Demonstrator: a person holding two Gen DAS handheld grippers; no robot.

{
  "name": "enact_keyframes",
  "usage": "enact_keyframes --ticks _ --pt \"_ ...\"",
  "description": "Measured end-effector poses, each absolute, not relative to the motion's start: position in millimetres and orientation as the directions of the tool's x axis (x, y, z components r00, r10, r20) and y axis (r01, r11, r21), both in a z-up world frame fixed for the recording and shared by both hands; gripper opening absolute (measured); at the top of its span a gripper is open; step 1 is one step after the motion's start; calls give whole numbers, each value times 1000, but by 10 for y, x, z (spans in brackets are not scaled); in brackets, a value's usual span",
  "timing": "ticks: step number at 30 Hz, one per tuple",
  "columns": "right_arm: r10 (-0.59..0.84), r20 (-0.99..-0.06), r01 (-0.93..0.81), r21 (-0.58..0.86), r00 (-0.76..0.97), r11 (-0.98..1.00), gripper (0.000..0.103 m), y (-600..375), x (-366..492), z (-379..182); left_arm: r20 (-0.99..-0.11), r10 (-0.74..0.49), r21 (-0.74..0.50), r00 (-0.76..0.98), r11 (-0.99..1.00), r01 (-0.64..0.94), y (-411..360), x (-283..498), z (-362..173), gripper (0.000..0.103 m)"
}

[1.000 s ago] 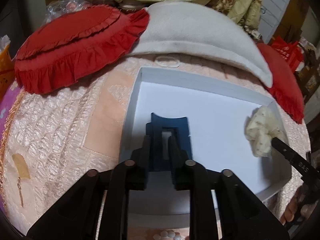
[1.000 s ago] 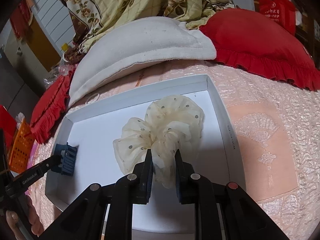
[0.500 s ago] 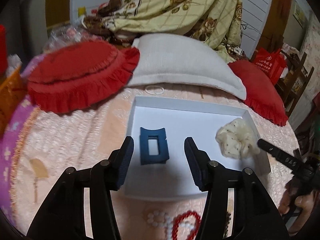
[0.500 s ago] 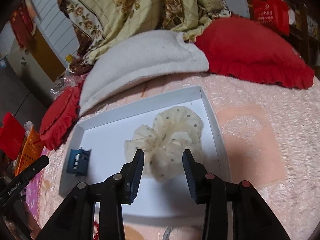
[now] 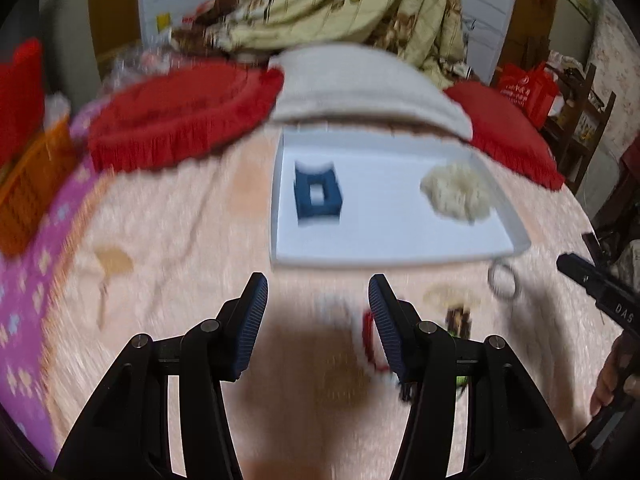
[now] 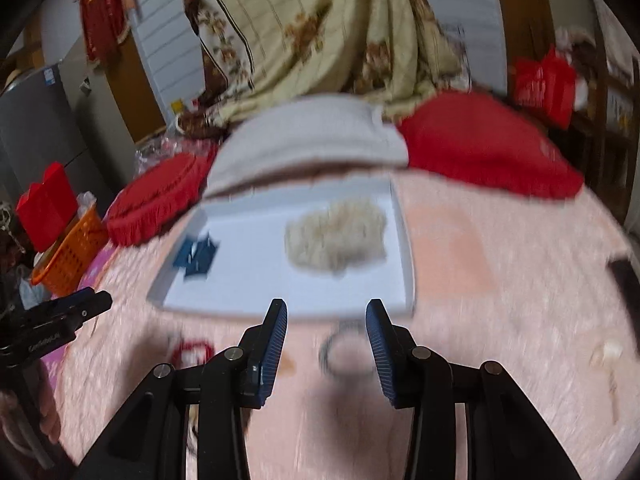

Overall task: Organize jewelry
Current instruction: 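Lower the right tool onto the white and red bead bracelets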

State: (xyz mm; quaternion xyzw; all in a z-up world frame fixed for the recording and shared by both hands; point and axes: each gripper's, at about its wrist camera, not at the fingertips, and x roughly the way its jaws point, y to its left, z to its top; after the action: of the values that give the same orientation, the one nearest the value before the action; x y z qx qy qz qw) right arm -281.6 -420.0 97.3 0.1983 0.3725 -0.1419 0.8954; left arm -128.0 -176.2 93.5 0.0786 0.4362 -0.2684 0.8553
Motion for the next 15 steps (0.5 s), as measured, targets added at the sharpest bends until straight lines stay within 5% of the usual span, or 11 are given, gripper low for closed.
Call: enact_keyframes --ticks 15 --pt "60 -767 262 290 639 920 39 -3768 -2800 562 -847 -406 -196 343 838 508 -1566 -1364 225 52"
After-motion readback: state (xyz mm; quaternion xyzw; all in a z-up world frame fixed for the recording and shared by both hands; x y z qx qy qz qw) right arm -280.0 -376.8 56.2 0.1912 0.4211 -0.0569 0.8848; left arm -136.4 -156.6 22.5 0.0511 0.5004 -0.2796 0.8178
